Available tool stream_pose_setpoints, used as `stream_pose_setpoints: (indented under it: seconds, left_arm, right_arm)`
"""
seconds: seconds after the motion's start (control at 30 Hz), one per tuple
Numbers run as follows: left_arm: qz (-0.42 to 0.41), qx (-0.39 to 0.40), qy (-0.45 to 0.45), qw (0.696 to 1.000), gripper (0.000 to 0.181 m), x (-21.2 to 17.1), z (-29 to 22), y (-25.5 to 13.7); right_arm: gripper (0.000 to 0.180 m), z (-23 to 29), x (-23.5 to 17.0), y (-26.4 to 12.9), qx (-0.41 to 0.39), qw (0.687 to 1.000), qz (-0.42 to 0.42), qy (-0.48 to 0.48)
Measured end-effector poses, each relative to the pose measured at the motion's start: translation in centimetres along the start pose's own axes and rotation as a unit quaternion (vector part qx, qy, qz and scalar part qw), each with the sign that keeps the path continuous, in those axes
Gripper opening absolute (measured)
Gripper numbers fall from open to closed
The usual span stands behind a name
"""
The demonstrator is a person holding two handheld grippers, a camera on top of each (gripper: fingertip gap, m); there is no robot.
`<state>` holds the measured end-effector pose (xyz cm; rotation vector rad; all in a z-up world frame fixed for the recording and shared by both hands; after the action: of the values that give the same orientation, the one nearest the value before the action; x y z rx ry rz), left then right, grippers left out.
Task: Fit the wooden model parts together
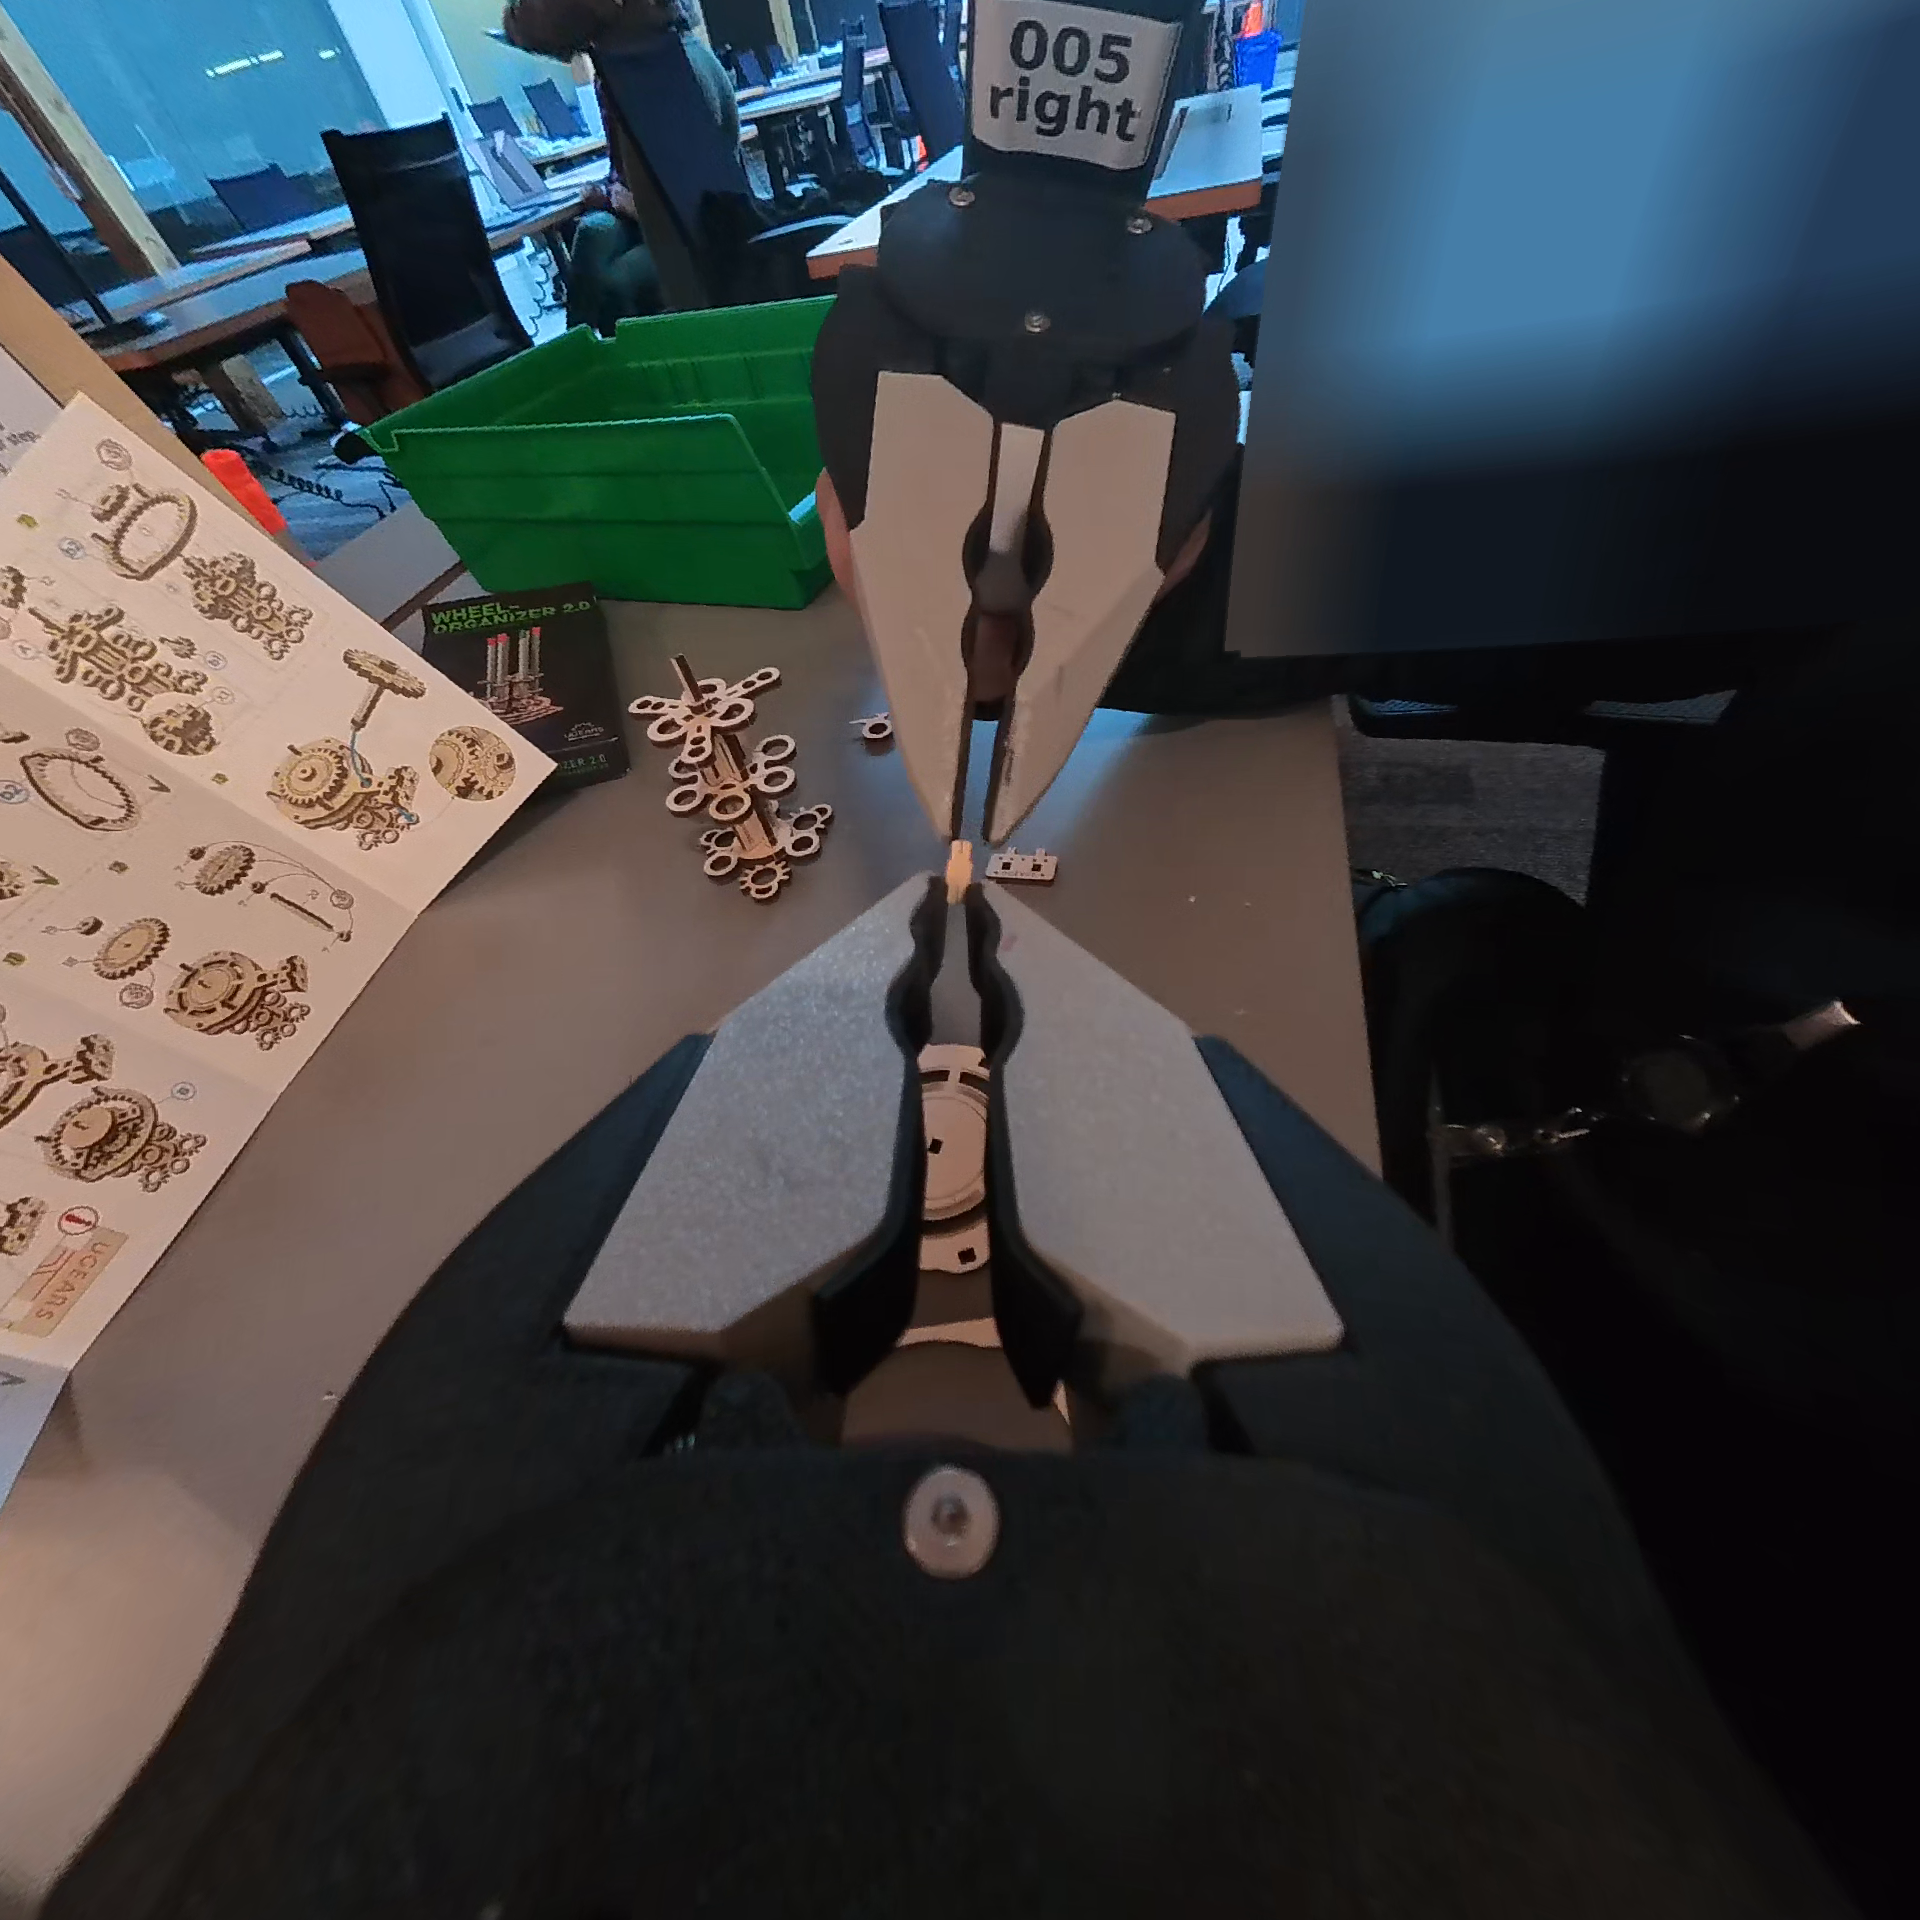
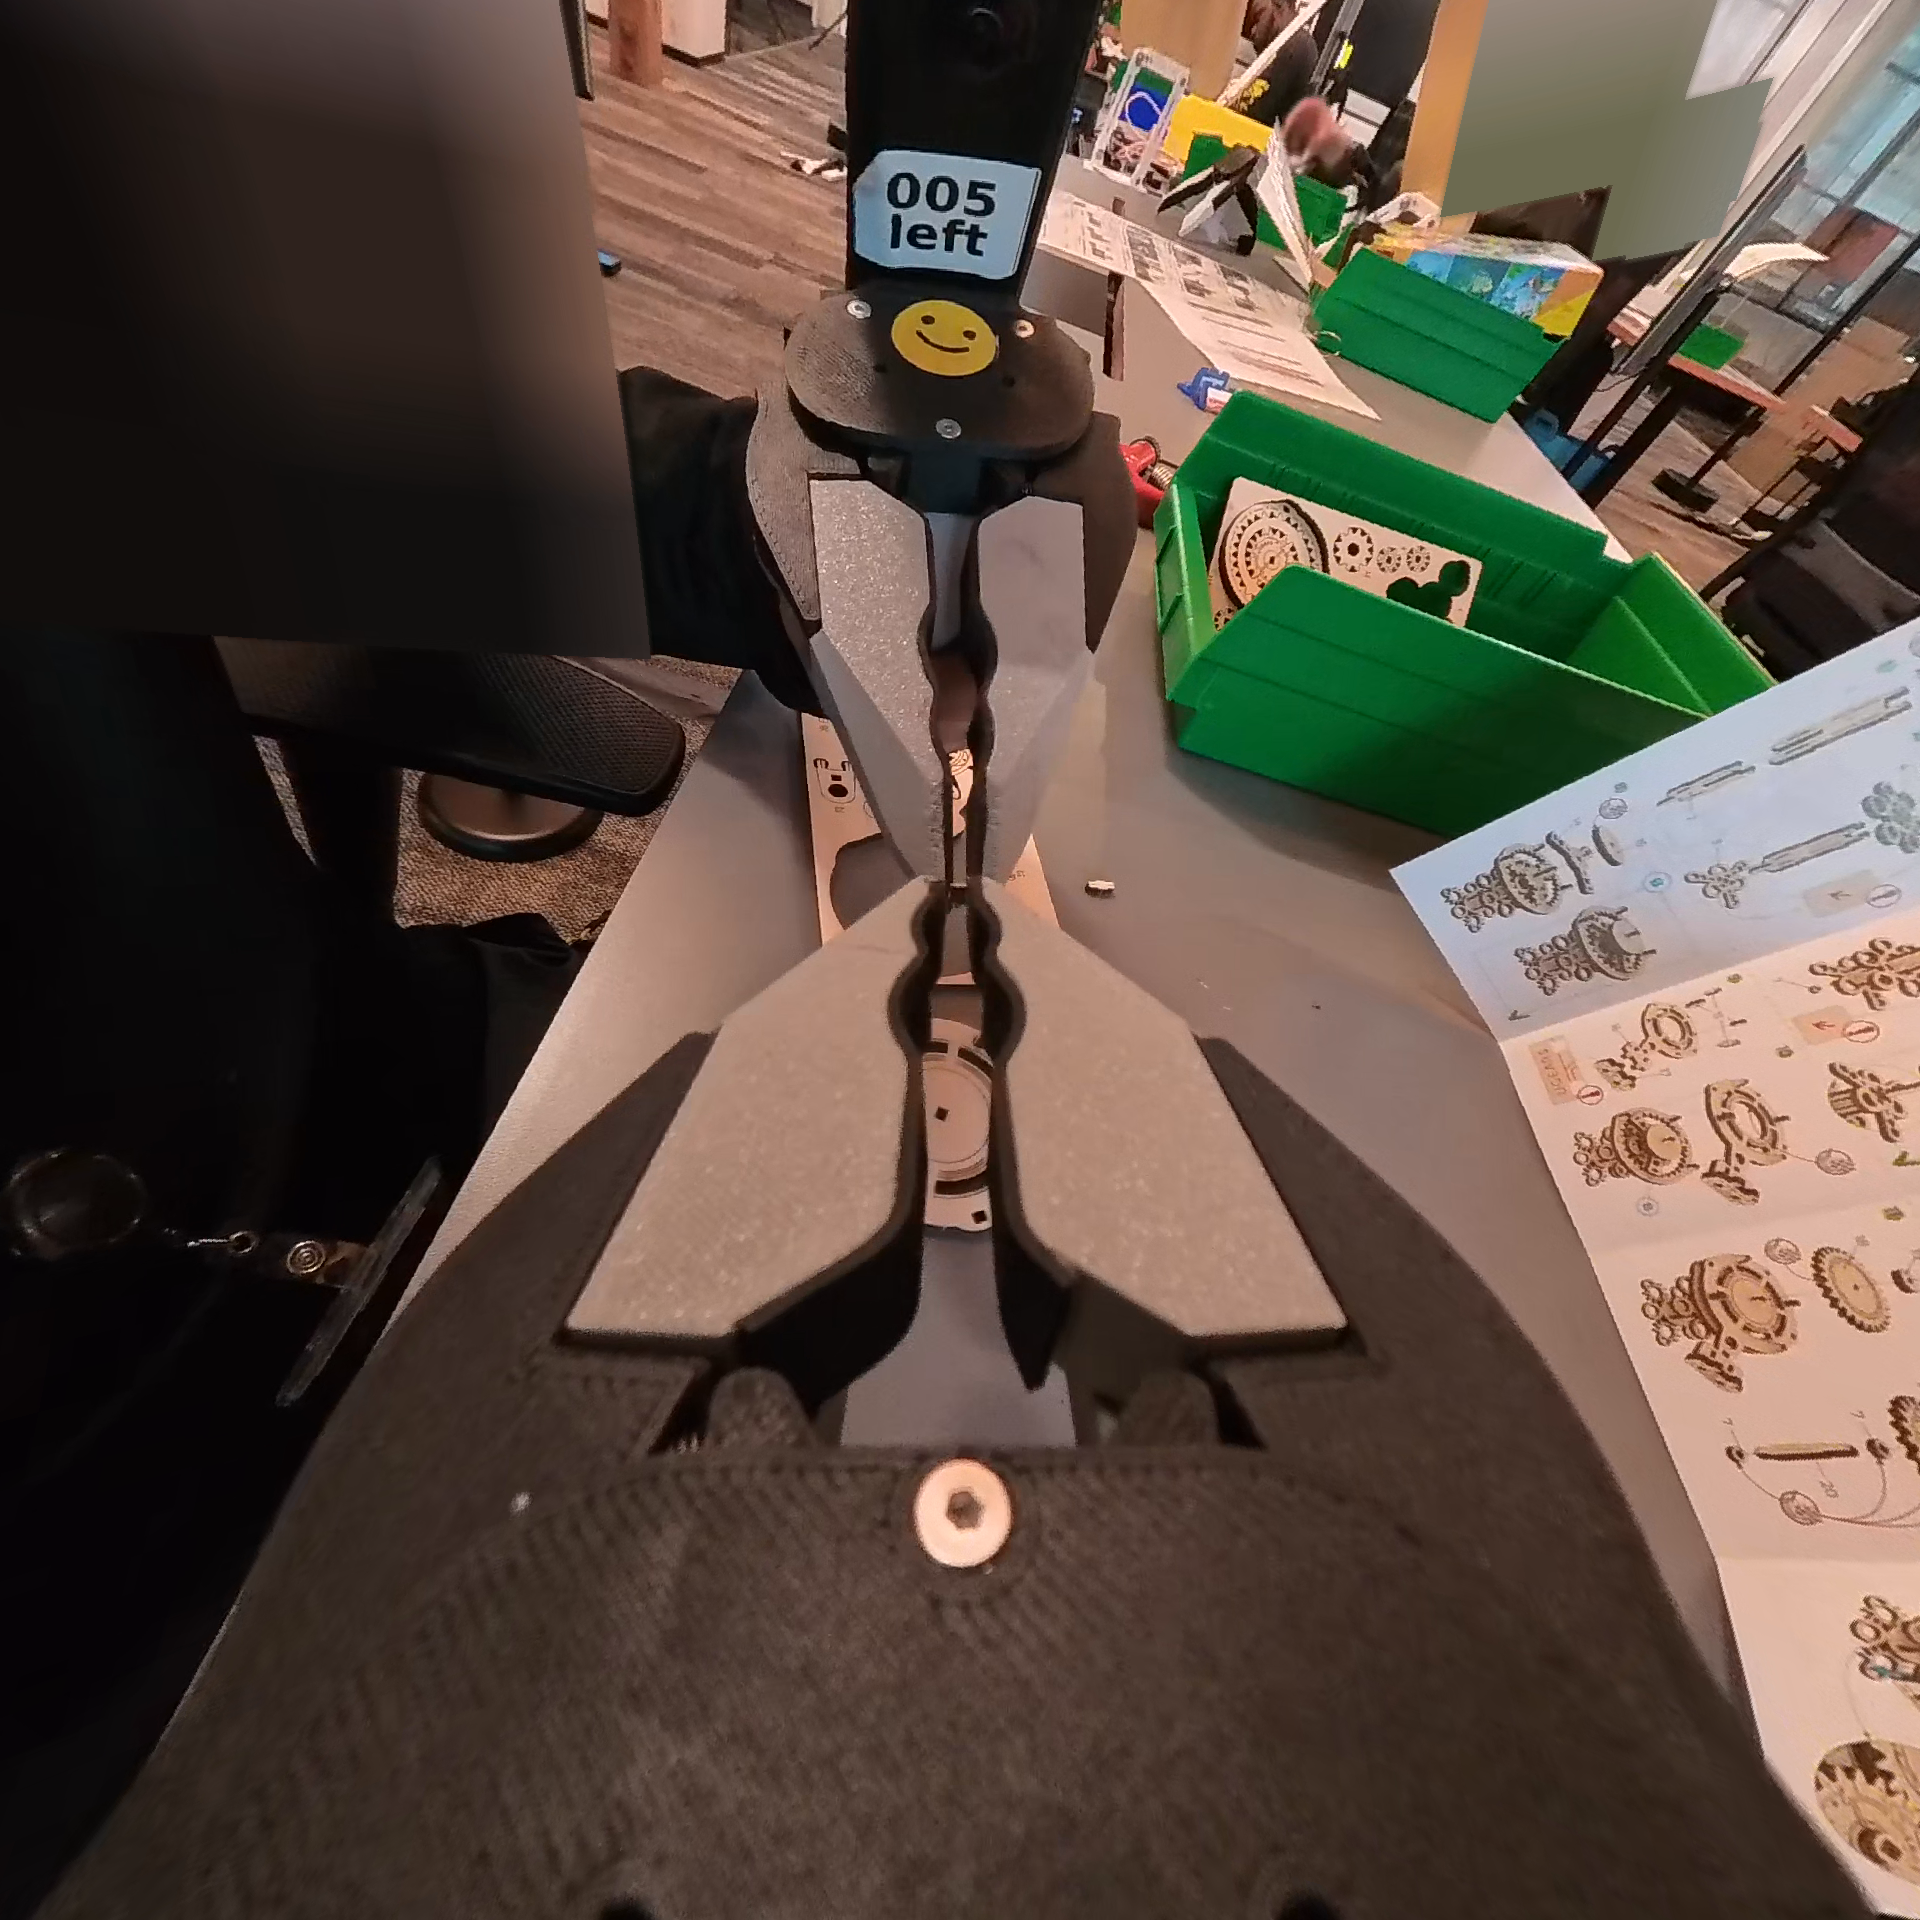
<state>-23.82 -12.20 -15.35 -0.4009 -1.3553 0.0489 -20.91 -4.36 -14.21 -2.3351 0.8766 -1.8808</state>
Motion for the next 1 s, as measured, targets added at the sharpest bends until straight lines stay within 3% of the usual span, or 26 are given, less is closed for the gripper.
stream_pose_setpoints:
  seconds: [0.77, 1.0]
  left_arm:
    - [0.0, -0.003, -0.001, 1.0, 0.001, 0.0, -0.1, 0.2]
    - [0.046, 0.021, -0.049, 0.997, 0.007, -1.4, 1.2, 0.0]
  right_arm:
    - [0.0, 0.0, -0.3, 0.2, -0.005, 1.0, 0.017, -0.006]
    - [0.0, -1.0, -1.1, 0.1, -0.032, 0.998, 0.047, 0.012]
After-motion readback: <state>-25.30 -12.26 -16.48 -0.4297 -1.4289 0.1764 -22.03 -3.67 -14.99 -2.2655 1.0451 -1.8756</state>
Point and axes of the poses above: each gripper's, where its closed fingertips meet, y out along the fingers, x out of its top, z = x × y across the jaws, the point moved 5 cm from there along -y, back along the fingers, and after that the axes turned 2 degrees about z, right-handed, at the moved point
